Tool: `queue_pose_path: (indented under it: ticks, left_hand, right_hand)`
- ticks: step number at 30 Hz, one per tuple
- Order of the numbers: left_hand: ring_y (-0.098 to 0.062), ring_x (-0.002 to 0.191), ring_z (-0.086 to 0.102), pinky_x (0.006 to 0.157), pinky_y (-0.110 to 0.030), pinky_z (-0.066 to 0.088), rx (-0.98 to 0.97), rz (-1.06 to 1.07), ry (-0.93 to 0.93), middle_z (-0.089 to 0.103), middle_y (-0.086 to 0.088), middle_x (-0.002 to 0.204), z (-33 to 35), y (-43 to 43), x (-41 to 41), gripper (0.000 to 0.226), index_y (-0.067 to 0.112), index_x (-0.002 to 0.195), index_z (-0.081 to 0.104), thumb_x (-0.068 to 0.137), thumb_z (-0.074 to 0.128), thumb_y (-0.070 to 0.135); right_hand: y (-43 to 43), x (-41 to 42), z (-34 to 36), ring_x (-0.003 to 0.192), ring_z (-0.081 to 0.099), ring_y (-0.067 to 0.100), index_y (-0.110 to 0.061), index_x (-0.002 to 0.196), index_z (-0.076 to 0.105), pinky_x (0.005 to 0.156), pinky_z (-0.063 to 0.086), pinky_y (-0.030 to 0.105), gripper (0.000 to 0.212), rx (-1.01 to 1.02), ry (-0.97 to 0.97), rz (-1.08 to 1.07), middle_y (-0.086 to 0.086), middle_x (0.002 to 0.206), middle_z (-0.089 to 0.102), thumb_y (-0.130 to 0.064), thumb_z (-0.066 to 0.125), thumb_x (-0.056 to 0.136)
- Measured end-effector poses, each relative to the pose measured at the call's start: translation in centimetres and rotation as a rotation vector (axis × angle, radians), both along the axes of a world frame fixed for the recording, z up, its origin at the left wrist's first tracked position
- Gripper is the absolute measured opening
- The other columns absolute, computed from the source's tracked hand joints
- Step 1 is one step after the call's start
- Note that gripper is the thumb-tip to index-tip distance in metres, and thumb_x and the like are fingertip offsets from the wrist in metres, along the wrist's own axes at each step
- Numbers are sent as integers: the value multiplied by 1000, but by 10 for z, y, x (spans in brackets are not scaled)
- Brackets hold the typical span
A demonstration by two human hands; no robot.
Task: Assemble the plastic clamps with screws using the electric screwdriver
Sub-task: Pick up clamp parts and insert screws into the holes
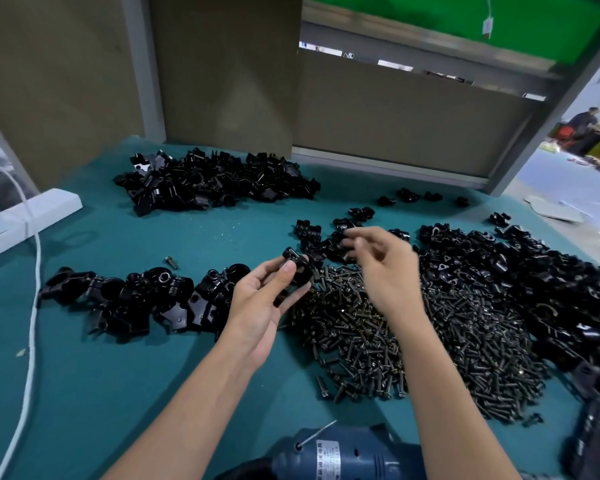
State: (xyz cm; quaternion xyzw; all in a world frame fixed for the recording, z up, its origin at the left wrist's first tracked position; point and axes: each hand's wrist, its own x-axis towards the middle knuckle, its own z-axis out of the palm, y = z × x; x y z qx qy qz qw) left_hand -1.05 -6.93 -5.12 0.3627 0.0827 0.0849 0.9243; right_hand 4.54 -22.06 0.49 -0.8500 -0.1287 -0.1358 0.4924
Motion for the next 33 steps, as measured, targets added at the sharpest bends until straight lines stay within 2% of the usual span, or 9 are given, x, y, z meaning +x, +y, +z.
queue_pose_path:
  ticks: [2, 6, 9, 12, 16, 20, 23, 27, 33]
  left_hand:
    - [-22, 100, 71, 86, -36, 60, -14, -5, 7, 71, -20, 111, 1, 0, 0, 46, -8, 119, 56, 78, 66, 13]
    - [-26, 103, 68, 83, -35, 60, -3, -24, 9, 68, -22, 112, 0, 0, 0, 46, -8, 118, 56, 79, 66, 14]
    - [-21, 97, 71, 79, -31, 60, 29, -27, 10, 70, -20, 108, -1, -1, 1, 49, -8, 119, 57, 78, 67, 16]
    - [-19, 93, 72, 81, -33, 60, 59, -26, 28, 65, -26, 119, -2, -2, 1, 54, -7, 122, 56, 76, 69, 19]
    - [-19, 89, 72, 81, -33, 60, 70, -31, 47, 60, -30, 125, -2, -3, 1, 54, -5, 123, 56, 77, 70, 19]
    - [-19, 88, 71, 78, -30, 60, 67, -51, 56, 63, -28, 120, -3, -4, 1, 47, -3, 119, 59, 78, 69, 18]
    - [-19, 87, 71, 77, -29, 59, 67, -59, 58, 63, -21, 112, -4, -5, 2, 43, -2, 115, 60, 78, 70, 18]
    - [-19, 87, 70, 76, -28, 59, 77, -68, 59, 60, -18, 113, -4, -6, 2, 44, -2, 116, 61, 78, 69, 18]
    - [-20, 87, 72, 78, -31, 60, 81, -73, 56, 61, -29, 117, -5, -6, 1, 45, -4, 116, 60, 78, 70, 18]
  right_hand:
    - [-17, 13, 2, 77, 63, -3, -18, 107, 69, 56, 44, 8, 31, -76, 34, -142, -7, 99, 70, 4, 51, 94]
    - [-48, 32, 5, 79, 64, 12, -19, 100, 73, 61, 51, 27, 36, -353, 136, -245, 1, 98, 73, 6, 48, 92]
    - [-56, 37, 2, 73, 60, 6, -20, 98, 75, 64, 49, 23, 27, -519, 242, -159, 2, 100, 73, -1, 58, 92]
    - [-55, 36, -8, 77, 55, 7, -20, 106, 74, 74, 45, 22, 19, -672, 369, -51, 2, 111, 69, -12, 63, 93]
    - [-54, 37, -11, 84, 55, 12, -14, 112, 70, 76, 43, 23, 24, -730, 407, -25, 2, 98, 64, -5, 60, 93]
    - [-57, 38, -11, 76, 54, 7, -20, 87, 67, 60, 40, 17, 16, -717, 408, -44, -5, 85, 60, -5, 64, 91]
    - [-60, 36, -13, 74, 52, 2, -22, 86, 65, 55, 37, 12, 16, -693, 379, -45, -6, 85, 60, -7, 63, 92]
    - [-59, 34, -11, 86, 57, 13, -20, 102, 70, 78, 46, 22, 14, -739, 394, -11, -4, 93, 63, -11, 64, 93]
    - [-54, 31, -12, 76, 61, 19, -19, 89, 66, 68, 53, 33, 18, -787, 353, -94, 0, 85, 62, -10, 52, 98]
